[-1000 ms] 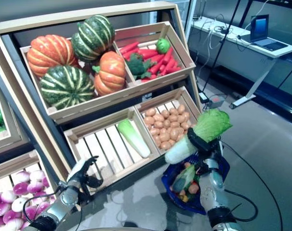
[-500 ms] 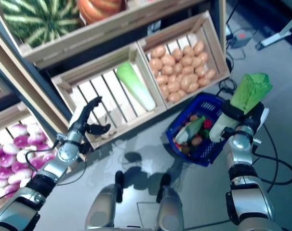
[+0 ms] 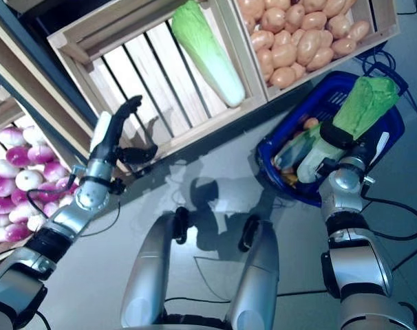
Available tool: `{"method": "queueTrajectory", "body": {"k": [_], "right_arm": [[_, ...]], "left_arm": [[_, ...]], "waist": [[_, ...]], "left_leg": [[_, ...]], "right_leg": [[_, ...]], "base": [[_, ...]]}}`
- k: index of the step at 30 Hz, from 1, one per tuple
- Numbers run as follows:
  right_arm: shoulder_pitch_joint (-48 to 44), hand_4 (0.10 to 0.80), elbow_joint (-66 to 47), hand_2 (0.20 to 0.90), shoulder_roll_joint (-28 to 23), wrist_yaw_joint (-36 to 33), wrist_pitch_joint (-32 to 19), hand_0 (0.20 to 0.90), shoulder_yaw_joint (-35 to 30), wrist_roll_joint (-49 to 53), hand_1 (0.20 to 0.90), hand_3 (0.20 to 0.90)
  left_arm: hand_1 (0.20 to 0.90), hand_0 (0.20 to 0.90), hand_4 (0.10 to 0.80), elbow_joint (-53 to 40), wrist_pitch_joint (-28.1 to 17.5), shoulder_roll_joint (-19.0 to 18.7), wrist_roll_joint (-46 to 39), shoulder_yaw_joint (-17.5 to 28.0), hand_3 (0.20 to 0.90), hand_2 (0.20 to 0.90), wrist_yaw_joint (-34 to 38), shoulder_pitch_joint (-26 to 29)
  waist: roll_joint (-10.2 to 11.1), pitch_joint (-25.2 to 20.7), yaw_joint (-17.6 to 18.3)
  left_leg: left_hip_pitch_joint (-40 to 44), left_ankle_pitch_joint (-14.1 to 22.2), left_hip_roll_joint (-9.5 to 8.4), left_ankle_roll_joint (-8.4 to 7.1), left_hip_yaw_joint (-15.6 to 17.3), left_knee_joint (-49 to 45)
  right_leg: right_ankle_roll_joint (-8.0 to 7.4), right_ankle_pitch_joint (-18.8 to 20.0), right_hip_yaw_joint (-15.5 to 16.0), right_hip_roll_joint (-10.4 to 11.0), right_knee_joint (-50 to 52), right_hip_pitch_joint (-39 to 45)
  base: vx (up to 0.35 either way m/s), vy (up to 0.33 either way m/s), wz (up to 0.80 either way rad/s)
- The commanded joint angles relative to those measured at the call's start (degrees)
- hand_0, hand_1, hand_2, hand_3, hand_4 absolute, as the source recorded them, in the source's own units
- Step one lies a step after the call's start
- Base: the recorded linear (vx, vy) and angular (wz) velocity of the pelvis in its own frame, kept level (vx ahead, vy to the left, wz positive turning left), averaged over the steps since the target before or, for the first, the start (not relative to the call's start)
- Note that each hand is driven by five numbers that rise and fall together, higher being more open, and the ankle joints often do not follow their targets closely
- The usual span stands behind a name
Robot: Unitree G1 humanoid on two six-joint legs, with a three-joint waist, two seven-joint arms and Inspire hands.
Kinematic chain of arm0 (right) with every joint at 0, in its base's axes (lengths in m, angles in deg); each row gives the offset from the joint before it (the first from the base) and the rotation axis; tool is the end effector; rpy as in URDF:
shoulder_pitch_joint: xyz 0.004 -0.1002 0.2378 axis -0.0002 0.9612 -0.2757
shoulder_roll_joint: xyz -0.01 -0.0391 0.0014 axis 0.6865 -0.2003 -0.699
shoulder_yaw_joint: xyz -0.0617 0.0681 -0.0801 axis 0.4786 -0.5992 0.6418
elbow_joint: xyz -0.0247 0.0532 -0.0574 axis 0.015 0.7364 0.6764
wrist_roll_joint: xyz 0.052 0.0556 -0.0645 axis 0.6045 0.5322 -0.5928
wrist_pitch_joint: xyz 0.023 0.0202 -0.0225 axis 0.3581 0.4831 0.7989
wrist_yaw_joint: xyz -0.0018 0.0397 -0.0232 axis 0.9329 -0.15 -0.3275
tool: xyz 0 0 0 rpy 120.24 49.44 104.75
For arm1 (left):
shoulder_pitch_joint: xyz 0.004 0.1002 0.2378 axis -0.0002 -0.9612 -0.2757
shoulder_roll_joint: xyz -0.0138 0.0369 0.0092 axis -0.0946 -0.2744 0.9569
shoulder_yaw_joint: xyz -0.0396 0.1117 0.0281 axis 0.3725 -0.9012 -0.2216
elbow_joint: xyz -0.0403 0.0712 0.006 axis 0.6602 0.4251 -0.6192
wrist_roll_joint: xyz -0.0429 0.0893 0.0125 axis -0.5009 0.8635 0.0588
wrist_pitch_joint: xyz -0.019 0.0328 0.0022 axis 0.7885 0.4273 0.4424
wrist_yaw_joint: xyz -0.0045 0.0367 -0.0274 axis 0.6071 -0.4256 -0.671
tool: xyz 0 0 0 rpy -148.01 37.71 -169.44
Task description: Put vegetables into the basket
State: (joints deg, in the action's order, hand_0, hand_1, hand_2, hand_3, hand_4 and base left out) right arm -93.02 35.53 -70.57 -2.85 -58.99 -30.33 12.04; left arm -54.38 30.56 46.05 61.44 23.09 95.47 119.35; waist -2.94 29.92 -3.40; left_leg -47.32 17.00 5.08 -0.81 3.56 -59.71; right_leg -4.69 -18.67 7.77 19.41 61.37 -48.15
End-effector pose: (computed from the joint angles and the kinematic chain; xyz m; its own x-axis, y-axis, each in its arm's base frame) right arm 0.3290 -0.3108 0.1308 0.7274 -0.6736 0.1309 0.6684 0.7387 0.0870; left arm 0.3071 0.2084 0.1135 0.9019 -0.0900 0.4225 -0.1929 0.7912 0.5804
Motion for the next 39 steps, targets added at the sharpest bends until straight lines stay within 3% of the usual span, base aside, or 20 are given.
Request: {"method": "queueTrajectory", "body": {"k": [1, 17, 21, 22, 23, 27, 28, 29, 31, 35, 39], "right_arm": [[-5.9, 0.800, 1.4, 0.900, -6.4, -0.5, -4.5, 0.900, 0.1, 3.3, 0.900, 0.900], [-6.9, 0.800, 3.0, 0.900, -6.4, 1.2, -0.4, 0.900, -0.6, 7.7, 0.900, 0.900], [-6.9, 0.800, 5.7, 0.900, -7.1, 4.4, 0.8, 0.900, -0.7, 9.5, 0.900, 0.900], [-6.9, 0.800, 6.1, 0.900, -7.2, 5.0, 1.0, 0.900, -0.6, 9.9, 0.900, 0.900], [-7.1, 0.800, 6.8, 0.900, -7.3, 7.0, 1.7, 0.900, -0.4, 11.1, 0.900, 0.900], [-7.7, 0.800, 7.3, 0.900, -7.9, 9.3, 2.7, 0.900, 0.4, 11.9, 0.900, 0.900], [-7.8, 0.800, 7.2, 0.900, -8.1, 10.4, 3.1, 0.900, 0.8, 12.8, 0.900, 0.900], [-7.8, 0.800, 7.3, 0.900, -8.1, 10.7, 3.2, 0.900, 0.9, 13.0, 0.900, 0.900], [-8.1, 0.800, 7.3, 0.900, -8.1, 12.1, 3.2, 0.900, 1.4, 13.4, 0.900, 0.900], [-8.6, 0.800, 7.0, 0.900, -8.6, 15.2, 3.5, 0.900, 2.7, 14.2, 0.900, 0.900], [-8.6, 0.800, 7.4, 0.900, -9.1, 17.7, 3.5, 0.900, 4.7, 13.8, 0.900, 0.900]], "left_arm": [[0.900, 0.900, 0.800, -4.6, -7.9, -1.2, -1.7, 0.9, 0.900, 0.900, 4.1, 7.2], [0.900, 0.900, 0.800, -3.8, -8.2, -4.2, -1.9, -0.5, 0.900, 0.900, 5.1, 11.3], [0.900, 0.900, 0.800, -2.8, -8.5, -5.6, -0.5, -0.4, 0.900, 0.900, 6.6, 12.8], [0.900, 0.900, 0.800, -2.6, -8.3, -5.9, 0.0, -0.5, 0.900, 0.900, 6.8, 13.0], [0.900, 0.900, 0.800, -2.3, -7.9, -6.6, 0.4, -0.7, 0.900, 0.900, 7.1, 14.0], [0.900, 0.900, 0.800, -1.3, -6.7, -8.5, 0.0, -0.8, 0.900, 0.900, 7.5, 16.3], [0.900, 0.900, 0.800, -0.6, -5.9, -9.5, 0.5, -0.9, 0.900, 0.900, 7.4, 17.3], [0.900, 0.900, 0.800, -0.4, -5.5, -9.7, 0.9, -1.0, 0.900, 0.900, 7.5, 17.6], [0.900, 0.900, 0.800, 0.7, -4.0, -10.4, 2.6, -1.5, 0.900, 0.900, 8.0, 18.6], [0.900, 0.900, 0.800, 4.2, -1.7, -13.6, 14.4, -4.1, 0.900, 0.900, 12.8, 21.4], [0.900, 0.900, 0.800, 8.0, 4.8, -17.4, 21.5, -11.4, 0.900, 0.900, 14.7, 27.3]], "waist": [[-1.1, -3.0, 0.7], [-1.0, -3.0, 1.5], [-0.8, -2.8, 1.7], [-0.9, -3.0, 1.7], [-0.8, -2.8, 1.8], [-0.7, -3.1, 2.0], [-0.7, -3.0, 2.2], [-0.7, -3.1, 2.2], [-0.6, -3.0, 2.4], [-0.6, -3.4, 2.8], [-0.6, -3.8, 3.6]], "left_leg": [[1.6, 3.4, 1.66, -2.25, -0.3, -0.5], [0.7, 3.8, 3.13, -2.67, -0.8, -1.7], [1.7, 1.3, 3.76, -2.50, -0.4, 1.0], [2.2, 2.7, 3.87, -2.84, -0.6, 0.7], [1.9, 1.0, 4.03, -2.57, -0.3, 1.5], [2.8, 2.1, 4.45, -3.06, -0.2, 2.1], [2.5, 0.5, 4.65, -2.85, 0.1, 3.0], [3.1, 2.0, 4.71, -3.21, -0.1, 2.5], [2.8, 0.4, 4.95, -2.98, 0.2, 3.2], [3.8, 2.4, 5.55, -3.60, 0.3, 2.6], [3.7, 2.5, 6.17, -3.83, 0.5, 2.3]], "right_leg": [[1.65, 1.3, 0.2, 1.0, 1.4, 1.7], [1.11, 0.7, -0.7, 0.1, 2.8, 0.1], [1.41, 2.7, -0.5, -0.3, 0.4, 1.0], [0.83, 1.4, -0.8, -0.5, 0.9, 1.5], [1.28, 2.9, -0.7, -0.6, 0.0, 1.2], [0.55, 1.6, -1.3, -1.2, -0.3, 2.0], [1.02, 3.1, -1.2, -1.3, -1.2, 1.7], [0.47, 1.7, -1.5, -1.4, -0.7, 2.2], [0.95, 3.1, -1.5, -1.6, -1.5, 1.9], [0.34, 1.4, -2.1, -1.9, -1.1, 2.7], [0.24, 1.3, -2.8, -2.1, -0.9, 2.4]], "base": [[-0.041, -0.006, 0.02], [-0.016, -0.011, 0.00], [0.012, -0.013, -0.02], [-0.041, -0.005, -0.04], [0.026, -0.012, -0.04], [0.035, -0.005, 0.00], [0.033, 0.007, -0.01], [-0.039, 0.010, -0.03], [0.031, 0.013, -0.07], [0.097, 0.028, -0.08], [0.051, 0.043, -0.03]]}}
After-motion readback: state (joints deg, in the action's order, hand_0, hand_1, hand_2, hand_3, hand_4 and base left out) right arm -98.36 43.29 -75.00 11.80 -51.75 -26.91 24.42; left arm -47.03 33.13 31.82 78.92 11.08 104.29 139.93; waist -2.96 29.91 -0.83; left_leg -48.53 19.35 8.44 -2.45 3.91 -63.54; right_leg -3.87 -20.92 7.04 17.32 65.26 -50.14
